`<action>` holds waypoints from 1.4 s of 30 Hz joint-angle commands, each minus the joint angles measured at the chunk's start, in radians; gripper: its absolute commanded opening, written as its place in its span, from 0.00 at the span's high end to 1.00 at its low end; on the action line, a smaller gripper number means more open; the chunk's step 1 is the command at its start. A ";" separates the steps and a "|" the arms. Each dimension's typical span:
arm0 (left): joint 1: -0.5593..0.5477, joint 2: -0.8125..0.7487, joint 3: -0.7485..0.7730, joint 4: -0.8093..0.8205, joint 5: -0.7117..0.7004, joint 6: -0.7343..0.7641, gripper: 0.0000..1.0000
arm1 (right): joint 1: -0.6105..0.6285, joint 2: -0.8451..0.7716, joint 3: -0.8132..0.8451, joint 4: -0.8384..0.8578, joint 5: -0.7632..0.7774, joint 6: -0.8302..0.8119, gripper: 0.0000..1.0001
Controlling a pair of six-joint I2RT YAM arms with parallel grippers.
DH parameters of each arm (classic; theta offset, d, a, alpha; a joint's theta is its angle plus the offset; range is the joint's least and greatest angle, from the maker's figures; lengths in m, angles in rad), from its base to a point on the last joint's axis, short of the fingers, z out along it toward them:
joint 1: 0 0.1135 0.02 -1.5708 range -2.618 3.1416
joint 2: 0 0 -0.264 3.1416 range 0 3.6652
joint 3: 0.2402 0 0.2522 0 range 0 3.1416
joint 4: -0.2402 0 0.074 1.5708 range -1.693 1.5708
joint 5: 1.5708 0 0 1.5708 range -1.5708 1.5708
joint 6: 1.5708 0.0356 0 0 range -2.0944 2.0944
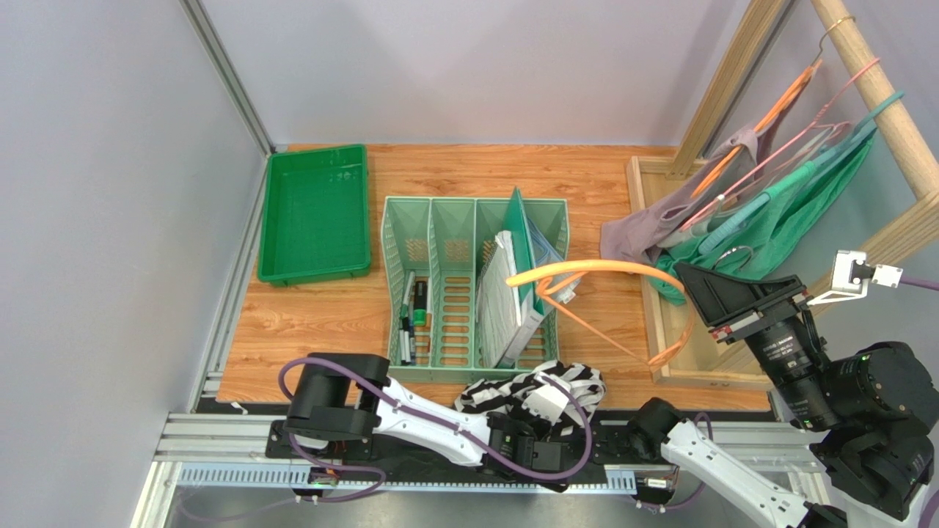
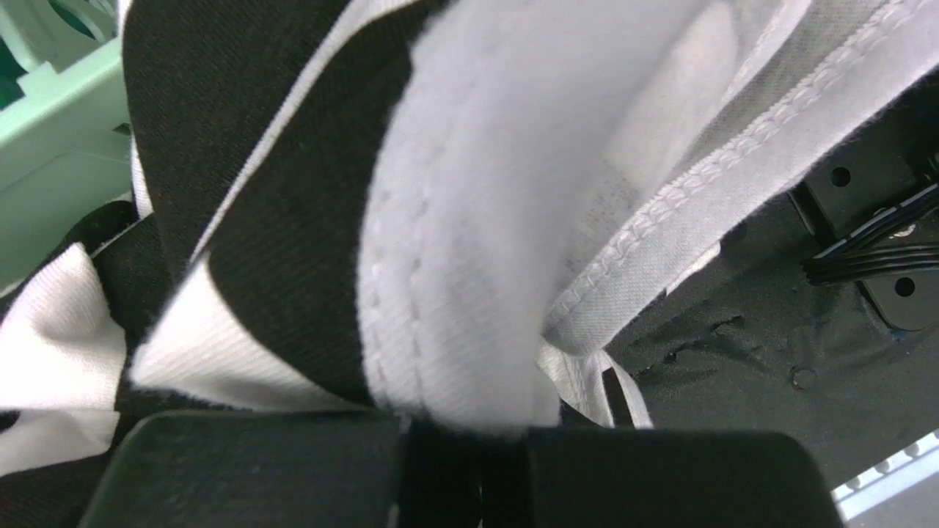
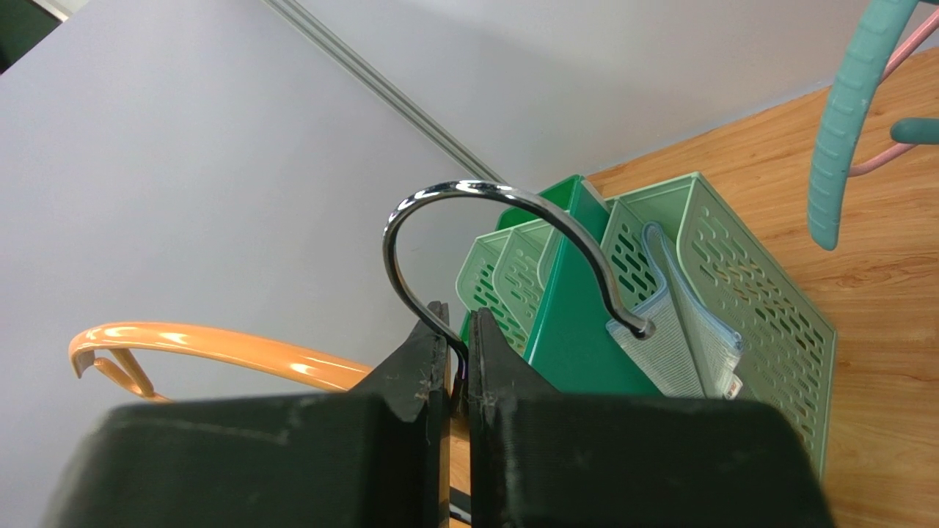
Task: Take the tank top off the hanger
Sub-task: Pick up the tank top from the corner of the board.
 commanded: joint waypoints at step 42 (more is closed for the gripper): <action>0.207 -0.448 0.691 0.064 0.581 0.823 1.00 | -0.001 -0.047 0.370 -0.049 -0.018 -0.039 1.00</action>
